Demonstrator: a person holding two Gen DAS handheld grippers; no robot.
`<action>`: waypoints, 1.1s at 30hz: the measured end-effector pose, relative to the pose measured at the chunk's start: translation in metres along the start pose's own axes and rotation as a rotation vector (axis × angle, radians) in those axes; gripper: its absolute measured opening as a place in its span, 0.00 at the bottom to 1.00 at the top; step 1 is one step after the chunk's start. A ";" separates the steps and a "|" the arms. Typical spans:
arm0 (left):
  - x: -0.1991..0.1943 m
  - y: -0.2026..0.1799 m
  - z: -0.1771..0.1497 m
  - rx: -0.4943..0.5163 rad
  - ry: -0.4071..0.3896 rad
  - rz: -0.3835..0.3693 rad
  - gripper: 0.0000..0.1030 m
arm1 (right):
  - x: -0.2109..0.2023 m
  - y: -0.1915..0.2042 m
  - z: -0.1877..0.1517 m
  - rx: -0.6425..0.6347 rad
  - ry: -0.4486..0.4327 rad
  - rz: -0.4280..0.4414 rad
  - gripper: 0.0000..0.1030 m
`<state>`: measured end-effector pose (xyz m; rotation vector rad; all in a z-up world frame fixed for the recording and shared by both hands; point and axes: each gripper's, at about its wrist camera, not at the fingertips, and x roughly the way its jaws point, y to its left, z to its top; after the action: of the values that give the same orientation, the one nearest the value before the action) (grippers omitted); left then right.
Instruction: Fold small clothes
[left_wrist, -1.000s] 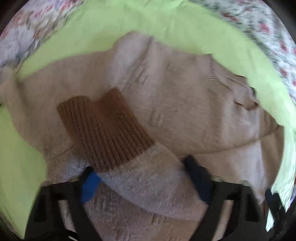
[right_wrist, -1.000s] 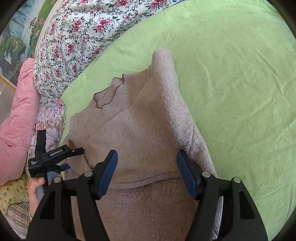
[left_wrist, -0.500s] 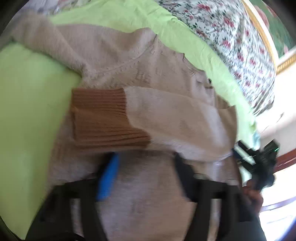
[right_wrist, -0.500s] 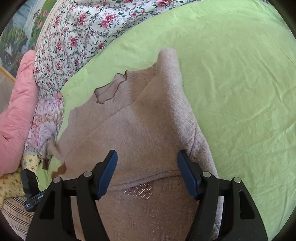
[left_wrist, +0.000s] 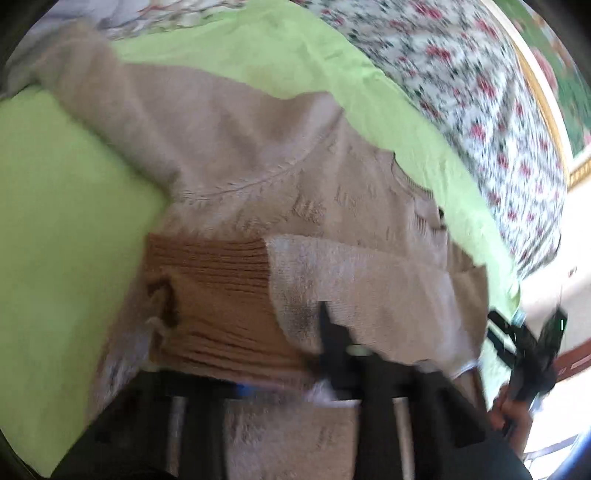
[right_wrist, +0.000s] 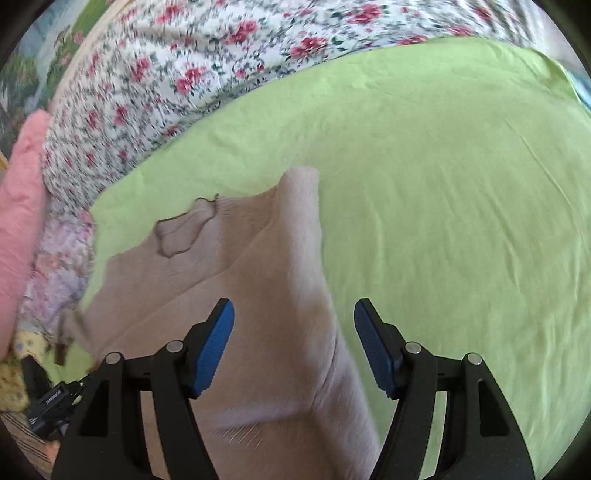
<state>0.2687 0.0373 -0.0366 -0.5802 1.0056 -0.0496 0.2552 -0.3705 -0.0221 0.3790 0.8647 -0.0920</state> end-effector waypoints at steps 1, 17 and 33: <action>0.002 -0.001 0.001 0.025 -0.011 0.000 0.11 | 0.014 0.004 0.004 -0.034 0.028 -0.017 0.66; 0.042 -0.024 0.050 0.313 -0.060 -0.067 0.11 | -0.005 -0.052 0.018 0.107 -0.115 -0.063 0.03; 0.006 0.008 0.042 0.268 -0.133 0.011 0.37 | -0.020 -0.033 0.011 0.079 -0.092 -0.137 0.04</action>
<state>0.3036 0.0609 -0.0286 -0.3286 0.8556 -0.1321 0.2427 -0.4066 -0.0103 0.3861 0.7966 -0.2688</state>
